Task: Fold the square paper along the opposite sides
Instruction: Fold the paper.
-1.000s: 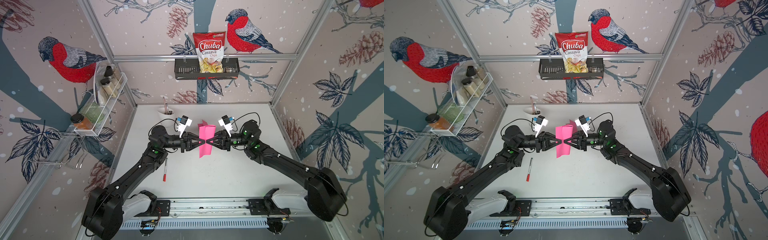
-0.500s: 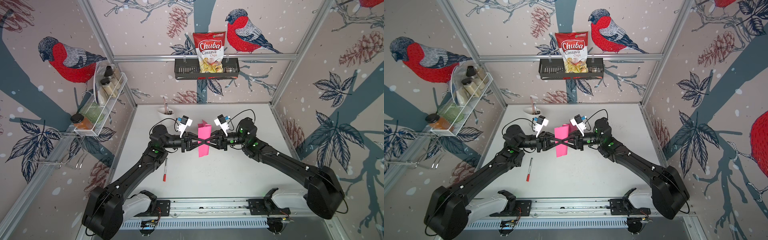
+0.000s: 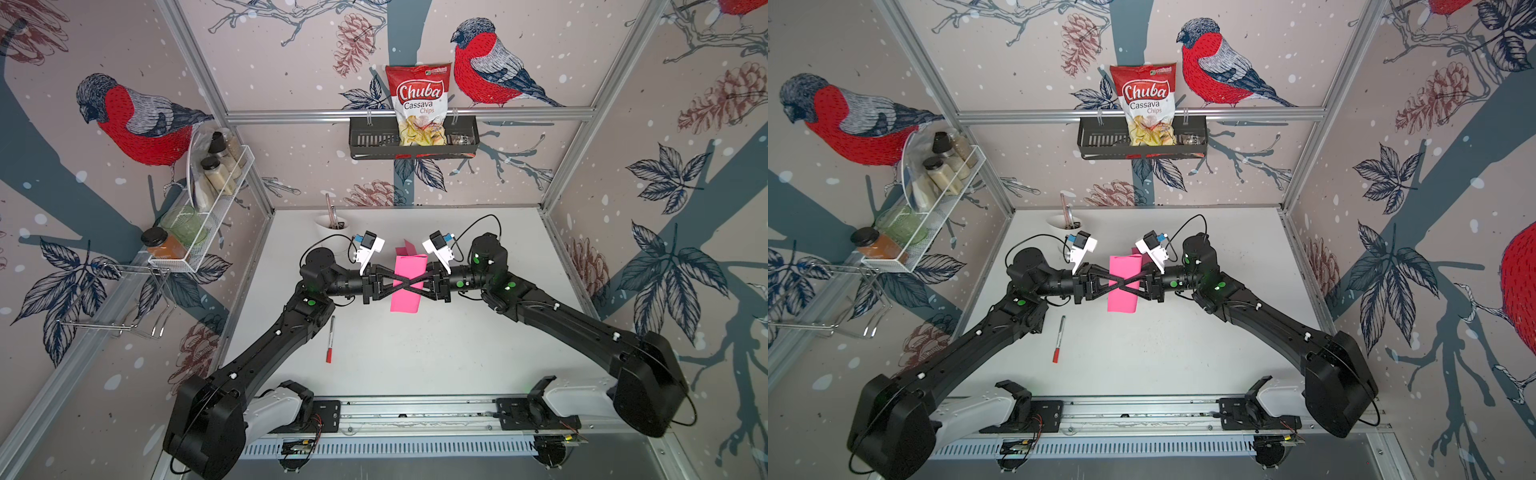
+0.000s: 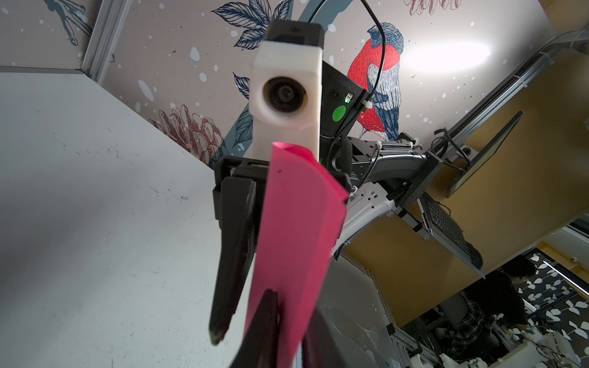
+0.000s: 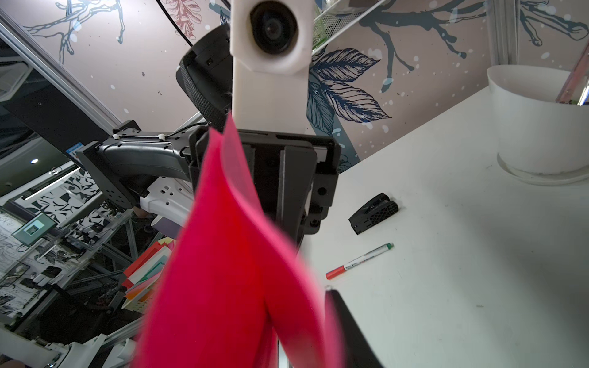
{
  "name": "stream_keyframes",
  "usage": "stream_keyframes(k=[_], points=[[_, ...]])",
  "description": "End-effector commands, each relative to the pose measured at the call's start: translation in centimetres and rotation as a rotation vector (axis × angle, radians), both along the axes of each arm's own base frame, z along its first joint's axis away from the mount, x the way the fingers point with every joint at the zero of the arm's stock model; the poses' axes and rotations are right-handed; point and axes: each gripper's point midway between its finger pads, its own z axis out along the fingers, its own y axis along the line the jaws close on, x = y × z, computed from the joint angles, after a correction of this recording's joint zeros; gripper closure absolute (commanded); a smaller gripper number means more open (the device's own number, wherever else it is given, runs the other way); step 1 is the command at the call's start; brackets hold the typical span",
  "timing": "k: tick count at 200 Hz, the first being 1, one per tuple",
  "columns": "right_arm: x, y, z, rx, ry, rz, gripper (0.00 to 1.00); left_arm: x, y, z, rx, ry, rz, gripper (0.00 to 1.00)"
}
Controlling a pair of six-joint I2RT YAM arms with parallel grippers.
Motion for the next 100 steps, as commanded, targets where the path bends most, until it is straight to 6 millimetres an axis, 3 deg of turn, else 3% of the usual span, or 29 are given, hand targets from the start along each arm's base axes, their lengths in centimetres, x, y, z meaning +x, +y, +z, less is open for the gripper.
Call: stream_keyframes(k=[1, 30, 52, 75, 100], points=[[-0.3, 0.2, 0.0, -0.011, -0.035, 0.010, 0.66, 0.3, 0.1, 0.5, -0.009, -0.016, 0.008, 0.86], [-0.4, 0.0, 0.1, -0.015, -0.043, 0.013, 0.60, 0.5, 0.3, 0.5, -0.014, -0.017, 0.014, 0.96], [-0.6, -0.7, 0.9, 0.014, -0.054, 0.017, 0.45, 0.5, 0.4, 0.7, -0.022, -0.020, 0.011, 1.00], [-0.8, -2.1, 2.1, 0.101, -0.044, 0.034, 0.32, 0.3, 0.4, 1.3, -0.047, -0.031, 0.001, 1.00], [-1.6, -3.6, 3.6, 0.190, -0.039, 0.064, 0.28, -0.1, 0.5, 2.2, -0.085, -0.039, -0.021, 1.00]])
